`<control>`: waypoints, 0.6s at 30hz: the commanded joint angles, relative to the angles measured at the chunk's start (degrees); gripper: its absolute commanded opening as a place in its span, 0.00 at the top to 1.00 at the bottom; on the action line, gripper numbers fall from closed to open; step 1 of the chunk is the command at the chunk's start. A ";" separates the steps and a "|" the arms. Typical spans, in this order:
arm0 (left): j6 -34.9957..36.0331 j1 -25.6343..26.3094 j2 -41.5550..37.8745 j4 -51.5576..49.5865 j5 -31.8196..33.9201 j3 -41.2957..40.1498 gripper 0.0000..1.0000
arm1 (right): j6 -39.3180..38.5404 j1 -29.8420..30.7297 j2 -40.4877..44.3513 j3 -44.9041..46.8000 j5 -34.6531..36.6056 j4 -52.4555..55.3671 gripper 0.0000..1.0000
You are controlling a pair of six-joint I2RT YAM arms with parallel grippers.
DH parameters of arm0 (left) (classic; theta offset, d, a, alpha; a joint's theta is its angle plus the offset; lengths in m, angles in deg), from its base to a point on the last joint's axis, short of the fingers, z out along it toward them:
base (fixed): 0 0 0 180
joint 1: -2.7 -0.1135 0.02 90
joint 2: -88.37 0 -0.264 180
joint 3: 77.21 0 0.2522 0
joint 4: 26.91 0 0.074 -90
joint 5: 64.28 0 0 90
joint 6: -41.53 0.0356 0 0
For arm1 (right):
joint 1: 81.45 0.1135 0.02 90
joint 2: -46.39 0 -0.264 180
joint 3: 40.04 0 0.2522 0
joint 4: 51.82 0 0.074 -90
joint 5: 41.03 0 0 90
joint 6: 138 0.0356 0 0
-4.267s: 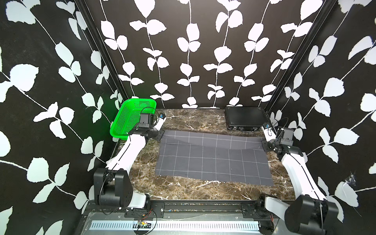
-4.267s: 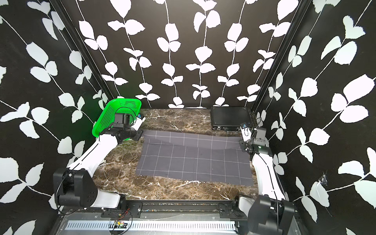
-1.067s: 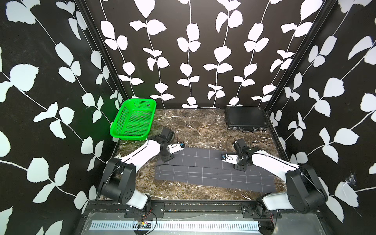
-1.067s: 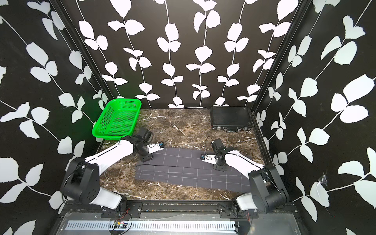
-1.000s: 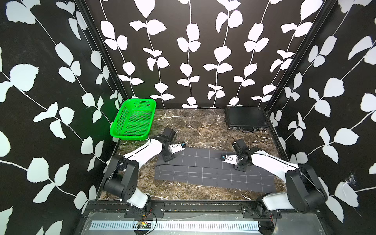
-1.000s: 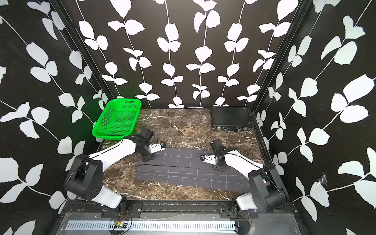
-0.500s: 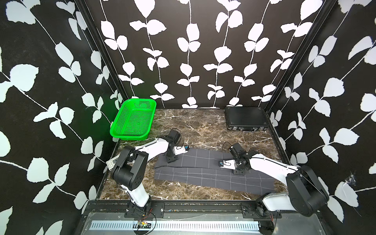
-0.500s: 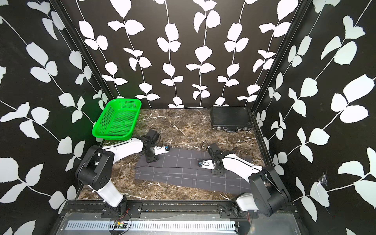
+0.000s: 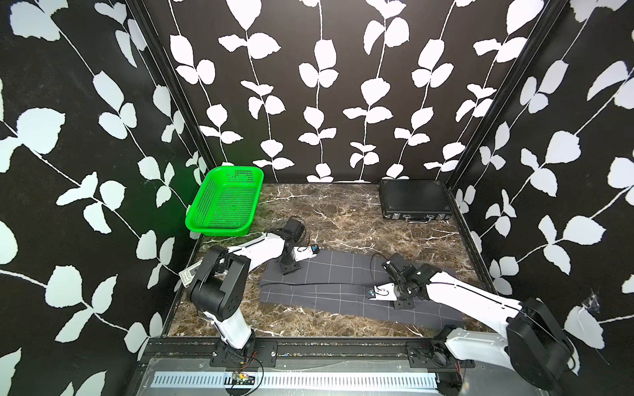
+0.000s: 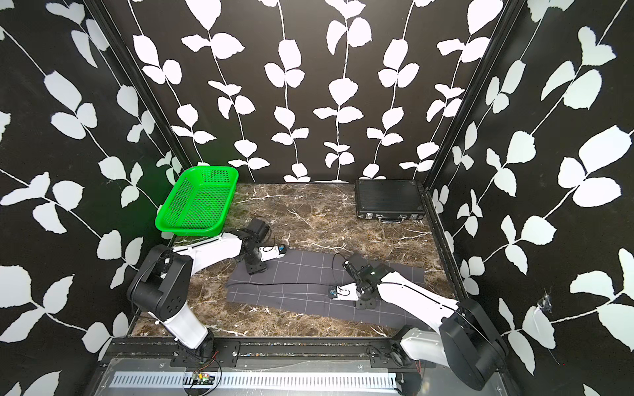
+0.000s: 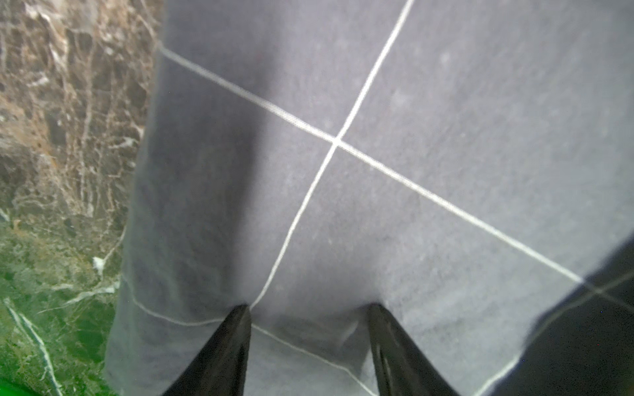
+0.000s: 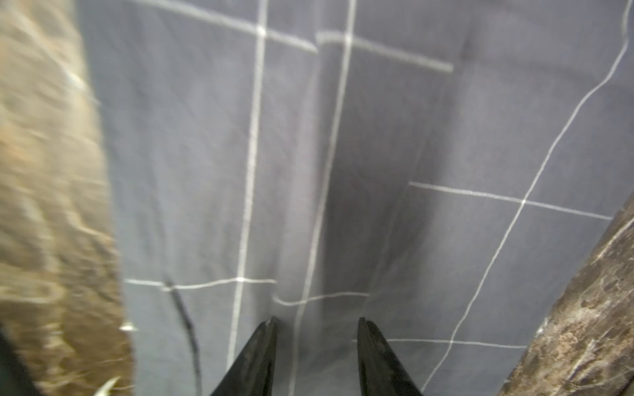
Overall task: Roll up the pillowcase
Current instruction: Fold the pillowcase at the center of the board.
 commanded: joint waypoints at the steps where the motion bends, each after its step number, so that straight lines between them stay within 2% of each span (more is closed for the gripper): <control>1: -2.21 0.77 -2.91 -3.28 -0.25 0.64 0.43 | 7.64 0.46 1.96 -2.24 -1.98 -4.89 0.58; 5: -4.01 3.57 -6.91 -5.12 -1.26 0.35 0.43 | 14.45 0.80 -3.31 -7.50 -5.26 -13.02 0.58; 8: -4.96 6.09 -8.76 -6.01 -3.45 -1.02 0.43 | 16.95 2.63 -8.79 -10.25 -4.54 -19.57 0.58; 18: -3.89 7.05 -9.32 -6.83 -7.64 -5.53 0.42 | 15.96 6.06 -27.94 -20.61 -1.26 -26.72 0.59</control>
